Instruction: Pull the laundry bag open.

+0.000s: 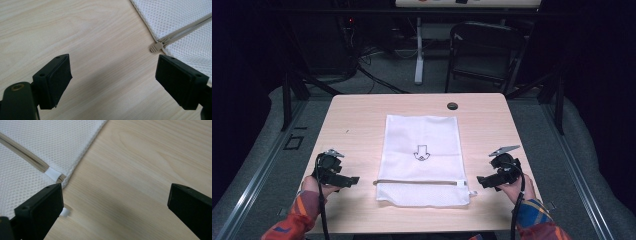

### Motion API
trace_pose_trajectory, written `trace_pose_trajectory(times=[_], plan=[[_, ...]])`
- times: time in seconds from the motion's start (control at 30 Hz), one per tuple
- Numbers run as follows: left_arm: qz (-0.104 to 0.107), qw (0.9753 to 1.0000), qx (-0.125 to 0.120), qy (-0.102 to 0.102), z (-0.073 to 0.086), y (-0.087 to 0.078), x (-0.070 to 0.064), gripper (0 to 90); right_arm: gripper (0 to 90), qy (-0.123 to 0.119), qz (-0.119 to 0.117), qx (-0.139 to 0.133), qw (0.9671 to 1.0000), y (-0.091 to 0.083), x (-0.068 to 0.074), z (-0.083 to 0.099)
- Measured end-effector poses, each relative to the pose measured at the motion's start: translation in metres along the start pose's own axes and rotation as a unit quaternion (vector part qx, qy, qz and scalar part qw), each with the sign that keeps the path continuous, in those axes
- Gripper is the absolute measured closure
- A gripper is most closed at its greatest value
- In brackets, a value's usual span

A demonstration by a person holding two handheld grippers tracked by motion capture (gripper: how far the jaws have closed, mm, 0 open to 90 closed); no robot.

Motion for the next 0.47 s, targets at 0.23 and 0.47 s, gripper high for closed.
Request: trace_pose_trajectory(times=[0.23,0.47], plan=[[0.000,1.0000,0.008,0.003,-0.001,0.005,-0.001,11.8,0.0,0.013,0.002,0.013,0.9998,0.001,-0.013,0.014],[0.009,0.9997,0.022,0.002,-0.001,0.011,-0.001,11.0,0.0,0.016,0.003,0.032,0.9994,0.008,-0.017,0.019]])
Point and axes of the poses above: each handheld gripper's, and its own axes: y roughly forward along the jaws, z roughly out of its underside, x roughly to its left, the point moved 5 cm from there along y, roughly forward along the jaws, and after that the axes turned 4 degrees about y, right-handed, at the moved point
